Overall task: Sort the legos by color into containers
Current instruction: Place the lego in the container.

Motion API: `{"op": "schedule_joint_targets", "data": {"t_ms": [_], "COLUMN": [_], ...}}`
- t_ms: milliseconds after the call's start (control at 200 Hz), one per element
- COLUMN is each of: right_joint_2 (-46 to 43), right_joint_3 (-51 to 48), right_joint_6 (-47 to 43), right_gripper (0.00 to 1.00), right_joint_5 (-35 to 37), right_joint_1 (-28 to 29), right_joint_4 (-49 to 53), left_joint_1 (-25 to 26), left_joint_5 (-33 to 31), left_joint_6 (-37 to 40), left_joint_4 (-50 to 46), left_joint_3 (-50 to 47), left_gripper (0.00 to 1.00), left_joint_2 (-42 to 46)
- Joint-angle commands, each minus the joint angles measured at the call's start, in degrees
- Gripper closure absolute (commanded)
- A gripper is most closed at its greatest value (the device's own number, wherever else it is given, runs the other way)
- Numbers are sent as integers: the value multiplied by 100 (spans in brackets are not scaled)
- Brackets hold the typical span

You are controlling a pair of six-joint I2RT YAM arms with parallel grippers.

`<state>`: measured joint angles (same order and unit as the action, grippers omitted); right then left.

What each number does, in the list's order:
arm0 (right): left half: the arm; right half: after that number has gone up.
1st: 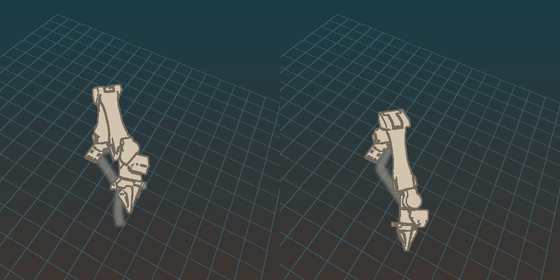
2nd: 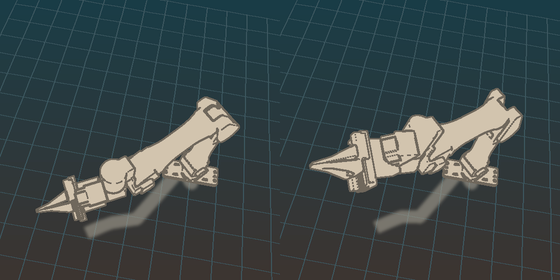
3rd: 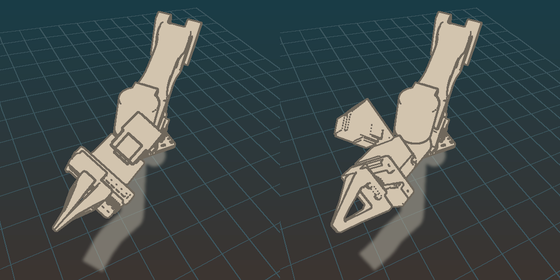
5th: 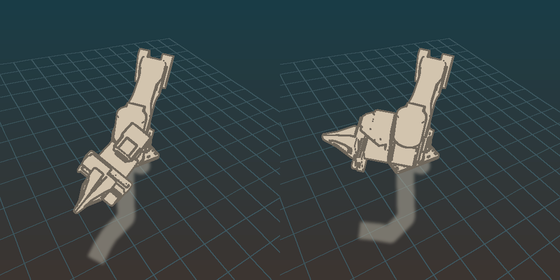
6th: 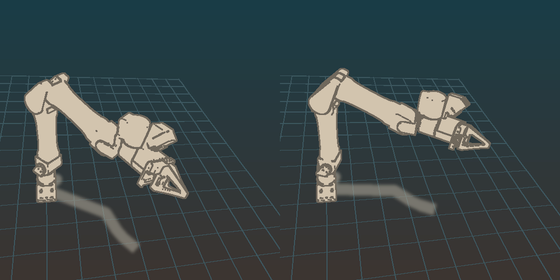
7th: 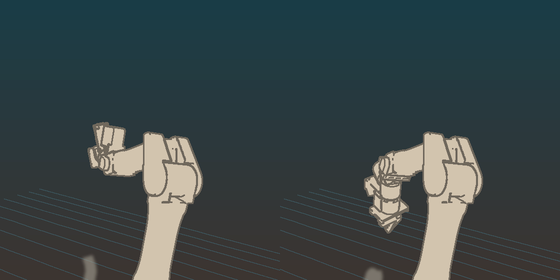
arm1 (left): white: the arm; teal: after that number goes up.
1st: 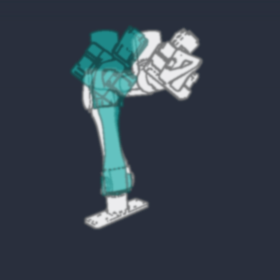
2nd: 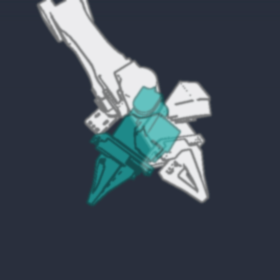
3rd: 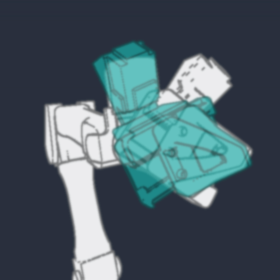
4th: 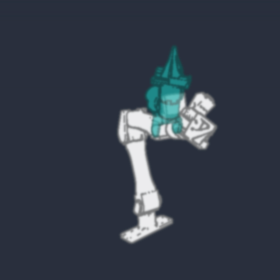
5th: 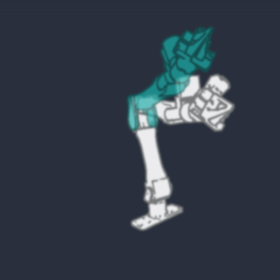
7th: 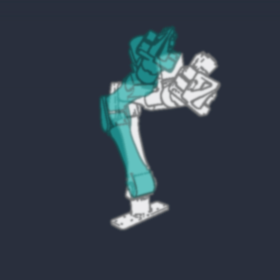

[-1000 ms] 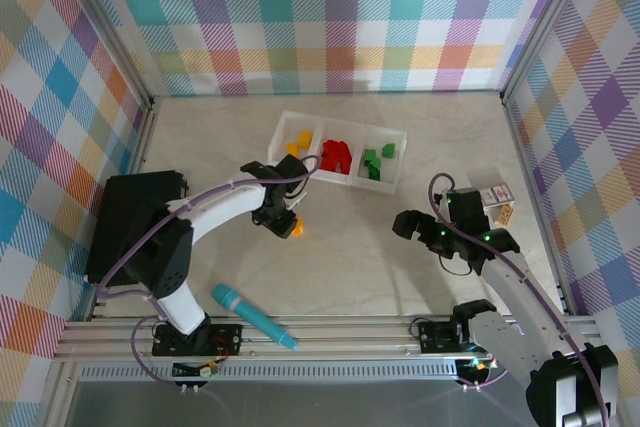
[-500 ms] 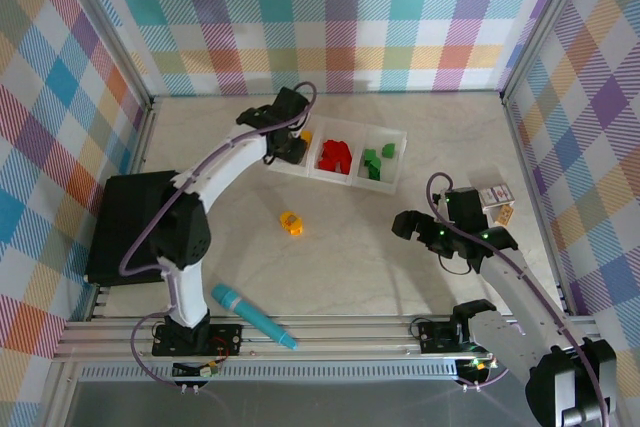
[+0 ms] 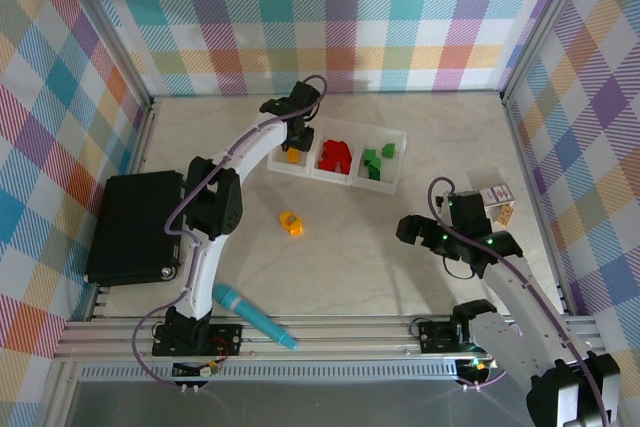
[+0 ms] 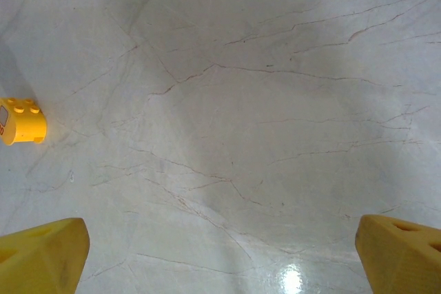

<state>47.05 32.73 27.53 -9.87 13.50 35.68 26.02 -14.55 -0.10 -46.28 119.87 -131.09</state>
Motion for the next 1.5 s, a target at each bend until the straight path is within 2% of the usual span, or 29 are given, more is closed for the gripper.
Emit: {"op": "schedule_joint_targets", "data": {"t_ms": [0,270,515,670,935,1075,1210,1270,1395,1405,1430,1450,1495], "right_joint_2": [57,217,31,-74,-73,-48,56,86,170,179,203,222,272], "right_joint_3": [108,141,179,224,236,235,260,253,194,184,164,154,111], "right_joint_6": [-143,-121,-91,-30,165,235,243,243,271,277,288,304,340], "right_gripper": [1,1,1,1,1,1,1,1,1,1,1,1,1], "right_joint_5": [55,47,100,100,-83,-162,-199,-195,-200,-206,-219,-245,-294], "right_joint_1": [-27,-23,-24,-22,-20,-23,-23,-25,-23,-18,-22,-23,-21], "right_joint_4": [45,-8,223,301,268,169,123,96,-26,-48,-86,-118,-196], "left_joint_1": [-188,-255,-255,-255,-230,-100,214,324,472,496,553,622,776], "left_joint_5": [101,354,530,721,1396,1595,1405,1394,1567,1551,1481,1416,1223], "left_joint_6": [-278,-273,-307,-418,-441,-469,-569,-802,-1830,-1887,-2082,-2241,-2584], "left_joint_4": [82,70,126,299,847,1404,2036,2226,2248,2227,2112,2010,1710], "left_joint_3": [207,242,230,-52,-1623,-3139,-4529,-5023,-5755,-5791,-5854,-5897,-5927], "left_gripper": [58,40,38,38,38,38,35,32,28,28,17,2,0], "left_joint_2": [-34,-188,-167,214,1634,2709,3747,4110,4591,4609,4647,4667,4697]}}
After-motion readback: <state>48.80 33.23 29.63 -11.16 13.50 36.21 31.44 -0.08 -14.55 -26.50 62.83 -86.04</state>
